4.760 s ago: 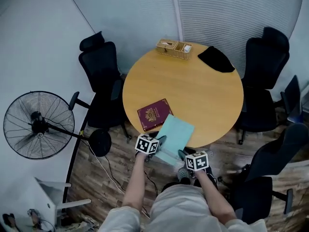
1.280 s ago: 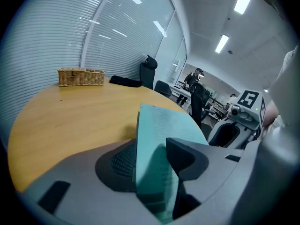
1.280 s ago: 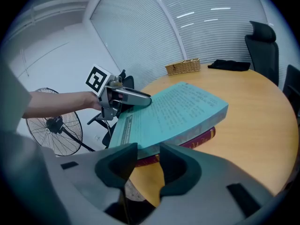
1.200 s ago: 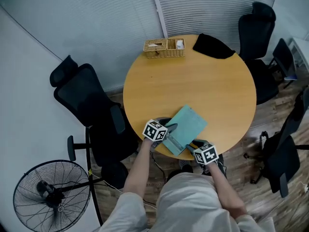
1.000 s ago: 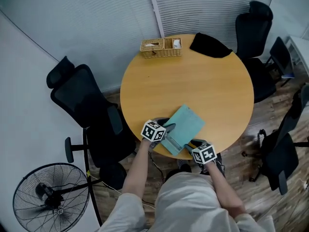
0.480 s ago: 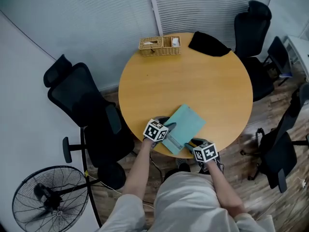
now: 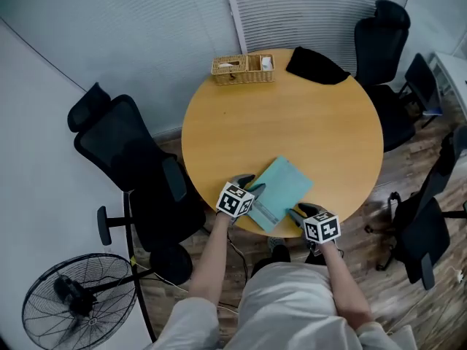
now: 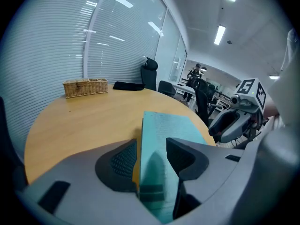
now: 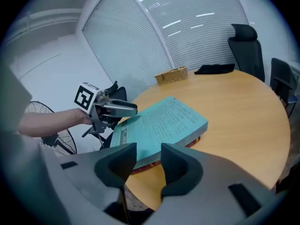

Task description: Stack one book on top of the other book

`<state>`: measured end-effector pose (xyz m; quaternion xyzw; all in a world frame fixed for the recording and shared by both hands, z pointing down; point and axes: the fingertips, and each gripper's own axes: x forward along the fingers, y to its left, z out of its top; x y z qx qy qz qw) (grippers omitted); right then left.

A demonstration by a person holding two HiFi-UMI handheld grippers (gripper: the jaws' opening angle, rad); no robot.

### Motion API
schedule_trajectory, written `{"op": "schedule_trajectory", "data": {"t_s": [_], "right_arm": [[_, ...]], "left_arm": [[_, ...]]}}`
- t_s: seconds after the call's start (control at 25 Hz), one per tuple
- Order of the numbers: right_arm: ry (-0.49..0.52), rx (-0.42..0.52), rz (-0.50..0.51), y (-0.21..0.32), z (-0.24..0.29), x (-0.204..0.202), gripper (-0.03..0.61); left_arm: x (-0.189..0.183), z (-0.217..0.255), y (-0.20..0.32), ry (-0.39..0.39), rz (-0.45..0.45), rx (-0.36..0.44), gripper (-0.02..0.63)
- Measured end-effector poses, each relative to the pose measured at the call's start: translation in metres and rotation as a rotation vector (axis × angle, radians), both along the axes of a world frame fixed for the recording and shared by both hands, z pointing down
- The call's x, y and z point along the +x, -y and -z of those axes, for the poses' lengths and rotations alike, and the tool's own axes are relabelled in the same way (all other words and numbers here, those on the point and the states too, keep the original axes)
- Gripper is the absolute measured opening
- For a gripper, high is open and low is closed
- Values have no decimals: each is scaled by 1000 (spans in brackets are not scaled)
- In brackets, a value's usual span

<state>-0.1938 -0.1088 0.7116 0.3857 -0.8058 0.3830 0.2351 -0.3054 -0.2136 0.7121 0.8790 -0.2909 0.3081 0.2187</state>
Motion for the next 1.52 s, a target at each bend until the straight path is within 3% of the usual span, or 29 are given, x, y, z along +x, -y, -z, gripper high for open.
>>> {"op": "schedule_trajectory", "data": {"t_s": [0.32, 0.56, 1.04, 1.36, 1.52], "right_arm": [[41, 72, 4, 24, 23, -1, 166], [5, 110, 115, 22, 29, -15, 167], [51, 211, 177, 27, 57, -11, 166], [32, 207, 238, 15, 49, 5, 158], [31, 244, 270, 9, 53, 13, 152]], "left_arm": [[-30, 36, -37, -14, 183, 64, 213], [-46, 49, -79, -7, 327, 77, 213], [-36, 78, -128, -29, 602, 127, 213], [-26, 92, -157, -51, 762, 181, 212], [-23, 98, -171, -24, 844, 215, 212]]}}
